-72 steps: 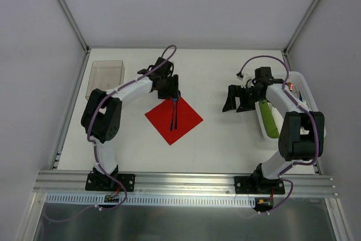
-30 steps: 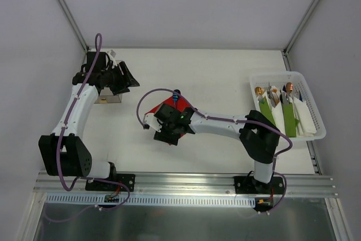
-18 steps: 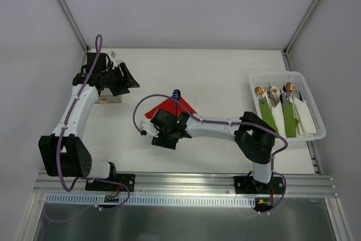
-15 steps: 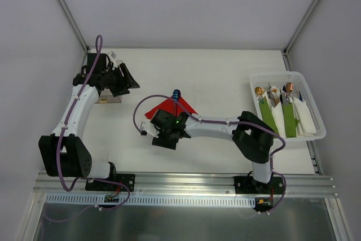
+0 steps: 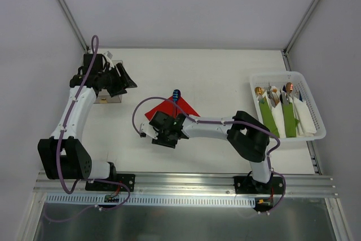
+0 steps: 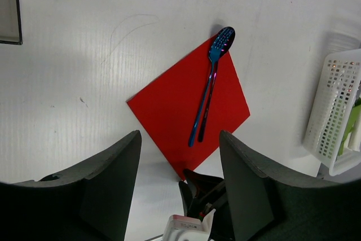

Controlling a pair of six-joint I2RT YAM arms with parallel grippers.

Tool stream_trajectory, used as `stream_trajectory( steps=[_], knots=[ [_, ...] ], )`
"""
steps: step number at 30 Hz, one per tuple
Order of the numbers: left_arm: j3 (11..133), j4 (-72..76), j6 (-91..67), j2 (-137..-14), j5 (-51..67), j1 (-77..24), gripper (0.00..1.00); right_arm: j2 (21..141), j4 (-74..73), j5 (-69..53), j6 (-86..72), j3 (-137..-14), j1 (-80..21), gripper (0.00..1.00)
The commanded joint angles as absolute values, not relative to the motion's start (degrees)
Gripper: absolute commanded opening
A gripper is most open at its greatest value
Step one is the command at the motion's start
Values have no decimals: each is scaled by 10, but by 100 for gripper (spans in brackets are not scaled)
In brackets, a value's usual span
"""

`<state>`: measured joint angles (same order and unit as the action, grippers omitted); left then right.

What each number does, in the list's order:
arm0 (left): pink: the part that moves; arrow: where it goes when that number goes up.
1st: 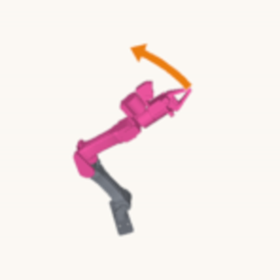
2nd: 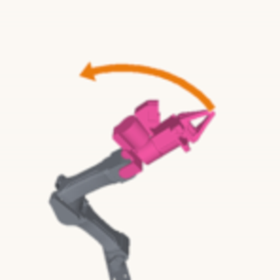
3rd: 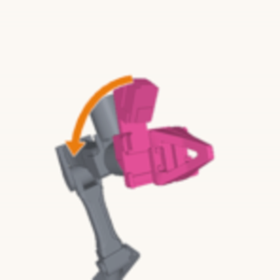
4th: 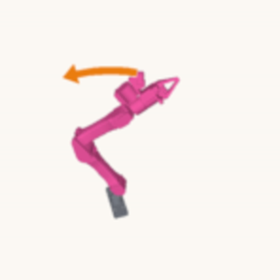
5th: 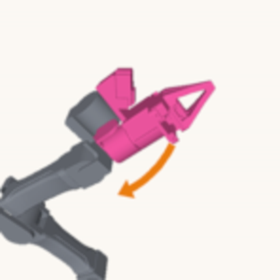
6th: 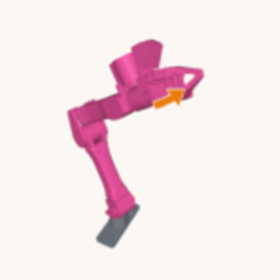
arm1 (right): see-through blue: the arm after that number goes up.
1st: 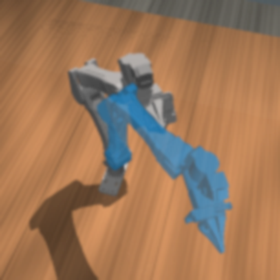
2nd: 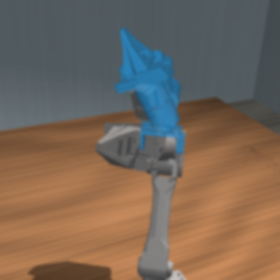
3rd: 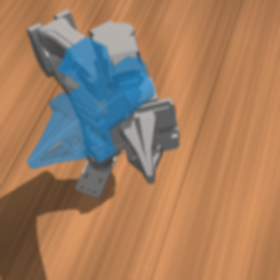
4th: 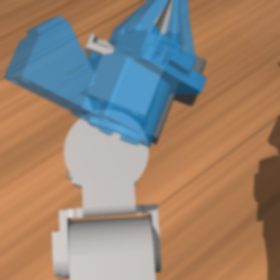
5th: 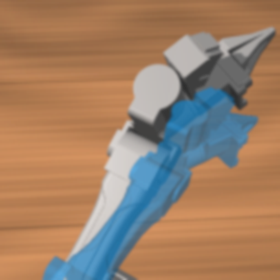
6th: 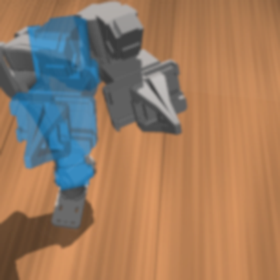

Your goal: Place the utensils on the paper napkin and roll it up

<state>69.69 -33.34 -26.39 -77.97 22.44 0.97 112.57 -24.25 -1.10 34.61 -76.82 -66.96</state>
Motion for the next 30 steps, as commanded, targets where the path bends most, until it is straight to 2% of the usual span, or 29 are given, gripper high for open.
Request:
stream_trajectory(
  steps=[1, 2, 4, 7, 19, 30],
  knots=[
    [693, -336, -253, -761, 229, 15, 58, 1139, -237, -6, 347, -776, -669, 32],
    [693, -336, -253, -759, 229, 17, 58, 1138, -238, -8, 345, -774, -668, 22],
    [694, -335, -252, -759, 229, 16, 58, 1136, -237, -8, 340, -768, -668, 11],
    [696, -335, -250, -757, 230, 18, 58, 1130, -238, -7, 329, -764, -667, 0],
    [683, -336, -236, -737, 233, 18, 61, 1083, -296, -95, 273, -800, -660, 0],
    [640, -312, -210, -678, 214, 18, 86, 1135, -381, -256, 366, -882, -552, 0]
  ],
)
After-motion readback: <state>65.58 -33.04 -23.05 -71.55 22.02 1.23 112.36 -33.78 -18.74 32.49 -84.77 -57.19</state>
